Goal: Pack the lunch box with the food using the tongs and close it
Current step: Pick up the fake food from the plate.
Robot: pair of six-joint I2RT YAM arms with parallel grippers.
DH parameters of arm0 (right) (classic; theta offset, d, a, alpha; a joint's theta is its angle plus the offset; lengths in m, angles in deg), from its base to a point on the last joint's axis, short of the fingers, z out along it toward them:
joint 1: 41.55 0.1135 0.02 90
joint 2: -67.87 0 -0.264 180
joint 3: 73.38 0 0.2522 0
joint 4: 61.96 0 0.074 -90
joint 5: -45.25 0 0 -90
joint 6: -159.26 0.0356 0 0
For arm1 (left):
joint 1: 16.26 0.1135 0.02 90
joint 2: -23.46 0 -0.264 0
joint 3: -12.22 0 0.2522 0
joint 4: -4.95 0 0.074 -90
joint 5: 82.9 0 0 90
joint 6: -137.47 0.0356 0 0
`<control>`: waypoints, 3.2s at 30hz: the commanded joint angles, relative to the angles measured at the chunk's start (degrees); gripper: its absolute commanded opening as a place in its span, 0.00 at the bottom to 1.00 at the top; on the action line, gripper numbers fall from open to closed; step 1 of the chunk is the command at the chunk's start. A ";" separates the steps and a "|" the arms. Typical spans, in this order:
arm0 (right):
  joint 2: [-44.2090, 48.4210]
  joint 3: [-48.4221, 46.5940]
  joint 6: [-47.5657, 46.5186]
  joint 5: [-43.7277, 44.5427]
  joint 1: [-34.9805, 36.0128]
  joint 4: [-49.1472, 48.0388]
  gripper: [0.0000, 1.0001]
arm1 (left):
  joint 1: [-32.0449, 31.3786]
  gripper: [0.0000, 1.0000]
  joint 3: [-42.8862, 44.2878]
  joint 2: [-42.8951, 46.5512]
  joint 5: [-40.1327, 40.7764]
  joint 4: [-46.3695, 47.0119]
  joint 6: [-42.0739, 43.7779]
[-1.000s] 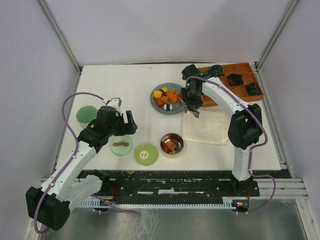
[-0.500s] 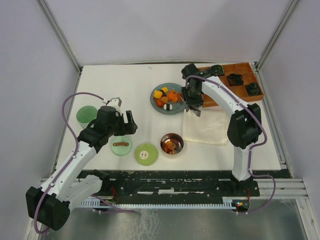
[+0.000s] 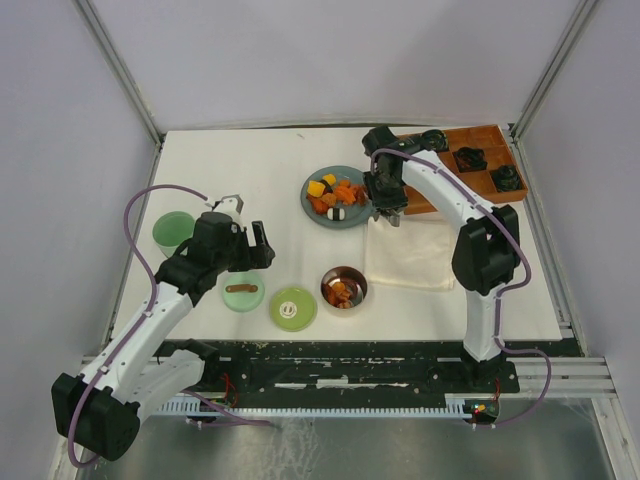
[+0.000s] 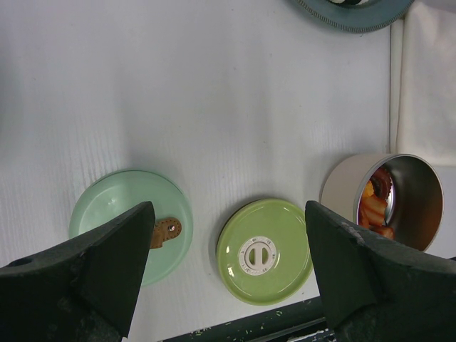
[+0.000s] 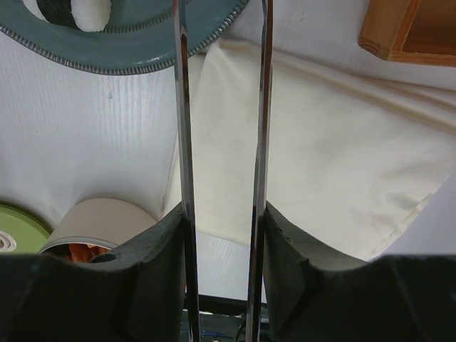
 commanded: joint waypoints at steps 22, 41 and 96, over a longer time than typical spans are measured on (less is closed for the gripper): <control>-4.00 -6.97 -1.41 4.29 0.26 1.93 0.47 | 0.21 0.92 0.39 0.70 0.34 2.23 -0.75; -7.58 -10.67 -2.08 4.43 0.39 3.65 0.49 | 0.29 0.92 0.41 0.48 0.19 2.26 -0.70; -5.77 -9.65 -0.99 5.12 3.31 3.11 0.39 | 0.26 0.92 0.41 1.00 0.10 2.22 -0.76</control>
